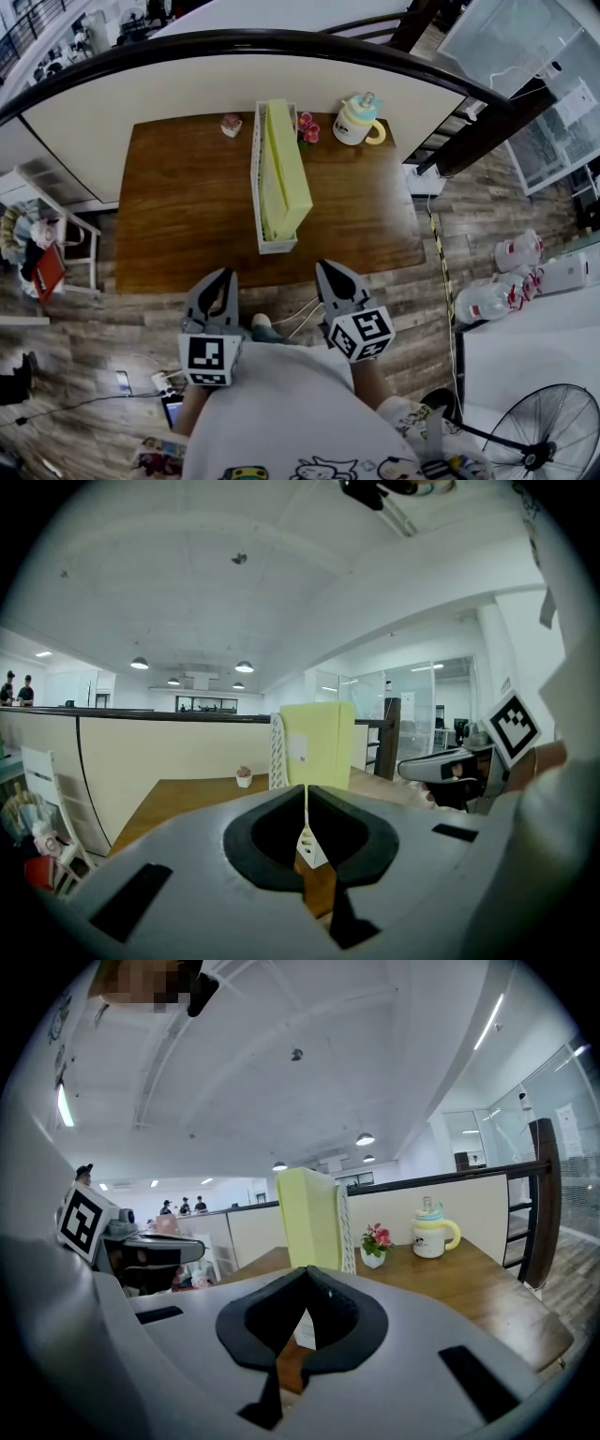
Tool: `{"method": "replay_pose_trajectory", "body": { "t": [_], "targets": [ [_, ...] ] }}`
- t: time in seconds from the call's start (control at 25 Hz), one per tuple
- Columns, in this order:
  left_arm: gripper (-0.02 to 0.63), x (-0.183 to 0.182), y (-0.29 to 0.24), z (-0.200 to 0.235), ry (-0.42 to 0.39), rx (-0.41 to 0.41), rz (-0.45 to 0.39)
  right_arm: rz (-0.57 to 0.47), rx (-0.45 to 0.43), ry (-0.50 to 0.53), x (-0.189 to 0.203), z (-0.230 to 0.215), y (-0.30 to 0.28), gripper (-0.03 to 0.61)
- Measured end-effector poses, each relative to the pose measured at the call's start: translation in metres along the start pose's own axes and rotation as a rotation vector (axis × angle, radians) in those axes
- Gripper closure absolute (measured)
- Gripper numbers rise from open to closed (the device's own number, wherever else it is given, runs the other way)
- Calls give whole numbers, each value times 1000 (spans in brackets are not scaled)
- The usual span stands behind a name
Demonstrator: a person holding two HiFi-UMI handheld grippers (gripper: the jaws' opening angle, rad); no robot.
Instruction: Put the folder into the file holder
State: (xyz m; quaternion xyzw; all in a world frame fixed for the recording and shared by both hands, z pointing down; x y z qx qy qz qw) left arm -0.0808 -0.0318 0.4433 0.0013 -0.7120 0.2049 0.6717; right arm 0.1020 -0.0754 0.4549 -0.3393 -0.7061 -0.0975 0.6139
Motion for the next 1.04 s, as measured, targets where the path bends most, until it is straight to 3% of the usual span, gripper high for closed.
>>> {"method": "replay_pose_trajectory", "body": {
  "t": [0.6,1.04],
  "targets": [
    [601,3,-5,13,39,13,5,16,-19,18,0,4,-9,578],
    [601,-6,-12,20,-20,33,-13,6,14,41,-5,-5,-6,578]
  ]
}}
Point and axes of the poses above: the fingertips, and each gripper's own axes: y backward along the fingers, z to its left, x out of its underside, the point moved 2 cm from there along y, backward along the fingers, and after that the axes turned 4 degrees about -y, right-handed, at the moved point
